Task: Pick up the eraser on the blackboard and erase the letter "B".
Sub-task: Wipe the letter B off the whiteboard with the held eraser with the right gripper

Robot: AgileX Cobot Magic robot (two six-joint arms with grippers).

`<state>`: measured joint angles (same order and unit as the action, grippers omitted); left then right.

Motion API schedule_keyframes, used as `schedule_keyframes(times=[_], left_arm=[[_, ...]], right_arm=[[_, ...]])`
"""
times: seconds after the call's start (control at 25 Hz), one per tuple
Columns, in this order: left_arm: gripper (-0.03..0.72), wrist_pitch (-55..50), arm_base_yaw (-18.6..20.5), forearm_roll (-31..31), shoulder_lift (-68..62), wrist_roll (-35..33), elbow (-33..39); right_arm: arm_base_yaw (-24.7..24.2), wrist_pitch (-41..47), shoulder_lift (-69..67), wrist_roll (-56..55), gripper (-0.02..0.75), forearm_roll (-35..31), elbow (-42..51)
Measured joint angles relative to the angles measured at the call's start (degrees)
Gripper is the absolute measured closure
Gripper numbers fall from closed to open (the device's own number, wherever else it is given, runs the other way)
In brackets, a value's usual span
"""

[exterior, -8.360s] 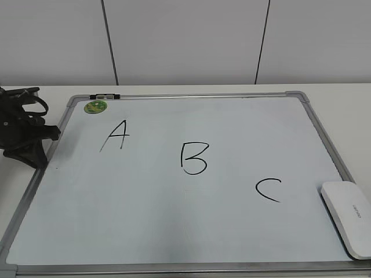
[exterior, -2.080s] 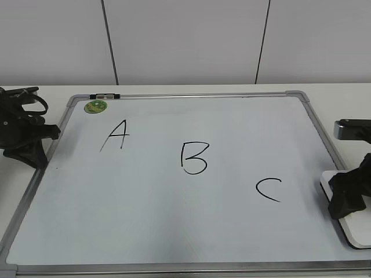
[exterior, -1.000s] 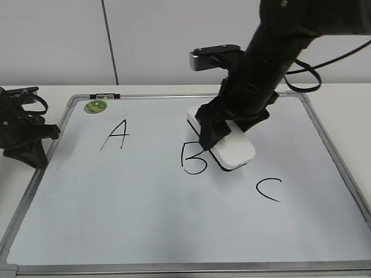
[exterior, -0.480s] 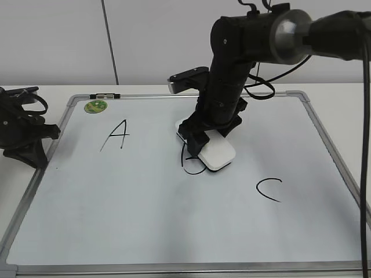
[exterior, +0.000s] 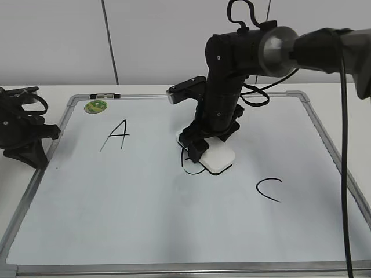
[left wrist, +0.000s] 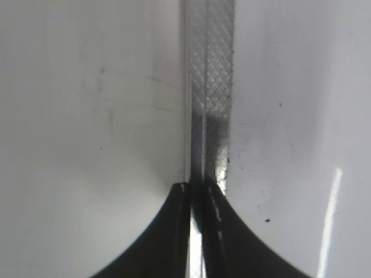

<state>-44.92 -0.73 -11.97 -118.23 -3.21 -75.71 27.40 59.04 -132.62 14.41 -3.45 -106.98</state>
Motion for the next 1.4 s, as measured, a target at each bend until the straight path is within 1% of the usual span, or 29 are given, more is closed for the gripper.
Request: schedule_keyframes(times=[0.28, 0.48, 0.64, 0.8, 1.16, 1.28, 1.4], left_arm=[[0.68, 0.2, 0.0, 0.0, -0.04, 0.0, 0.0], [0.68, 0.33, 0.0, 0.0, -0.04, 0.0, 0.0], [0.68, 0.33, 0.0, 0.0, -0.04, 0.0, 0.0], [0.68, 0.33, 0.0, 0.0, -0.04, 0.0, 0.0], [0.68, 0.33, 0.0, 0.0, -0.04, 0.0, 0.0], [0.68, 0.33, 0.0, 0.0, -0.04, 0.0, 0.0], [0.68, 0.33, 0.0, 0.0, -0.04, 0.0, 0.0]], right_arm=[[0.45, -0.61, -0.73, -3.08, 0.191, 3.78, -0.61], [0.58, -0.51, -0.86, -3.36, 0.192, 3.45, -0.7], [1.7, -0.28, -0.86, -3.36, 0.192, 3.45, -0.74], [4.11, -0.2, -0.86, -3.36, 0.192, 5.39, -0.94], [13.94, 0.09, -1.08, -2.94, 0.192, 5.61, -0.94], [15.62, 0.07, -1.08, -2.37, 0.192, 5.61, -0.94], [15.84, 0.11, -1.08, -2.27, 0.192, 5.61, -0.94]])
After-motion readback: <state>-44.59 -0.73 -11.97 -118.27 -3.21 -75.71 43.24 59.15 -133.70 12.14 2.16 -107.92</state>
